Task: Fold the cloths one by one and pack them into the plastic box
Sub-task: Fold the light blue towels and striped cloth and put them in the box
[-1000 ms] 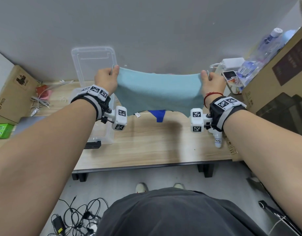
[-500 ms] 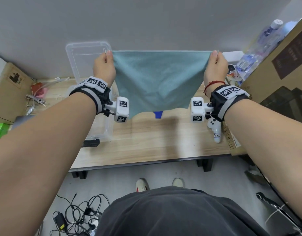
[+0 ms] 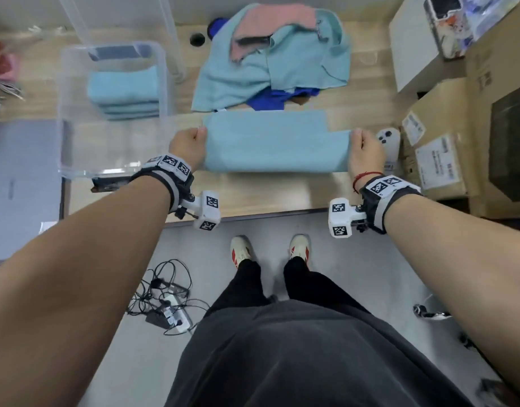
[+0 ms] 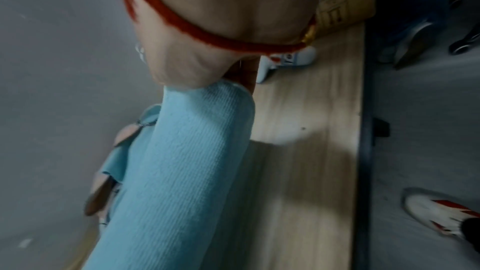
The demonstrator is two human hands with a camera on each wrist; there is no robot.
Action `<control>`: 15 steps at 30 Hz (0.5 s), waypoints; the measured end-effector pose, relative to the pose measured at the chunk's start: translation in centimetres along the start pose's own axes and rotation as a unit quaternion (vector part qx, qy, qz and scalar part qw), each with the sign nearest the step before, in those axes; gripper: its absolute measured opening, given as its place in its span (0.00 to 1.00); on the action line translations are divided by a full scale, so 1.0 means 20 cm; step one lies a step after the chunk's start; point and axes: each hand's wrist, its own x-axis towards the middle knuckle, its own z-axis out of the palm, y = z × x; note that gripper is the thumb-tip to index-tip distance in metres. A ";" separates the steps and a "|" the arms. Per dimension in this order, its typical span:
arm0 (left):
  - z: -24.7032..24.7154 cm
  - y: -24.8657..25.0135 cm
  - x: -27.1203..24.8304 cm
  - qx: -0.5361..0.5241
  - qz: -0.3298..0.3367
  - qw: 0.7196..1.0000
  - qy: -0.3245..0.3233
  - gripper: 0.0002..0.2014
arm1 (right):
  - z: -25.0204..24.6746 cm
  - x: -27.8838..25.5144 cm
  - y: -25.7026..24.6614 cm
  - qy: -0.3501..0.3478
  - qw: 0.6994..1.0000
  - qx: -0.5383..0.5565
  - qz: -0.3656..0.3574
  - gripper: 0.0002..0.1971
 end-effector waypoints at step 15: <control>0.24 -0.18 0.03 -0.002 -0.058 0.998 -0.016 0.19 | 0.17 0.06 0.05 -0.057 0.996 -0.064 0.014 0.13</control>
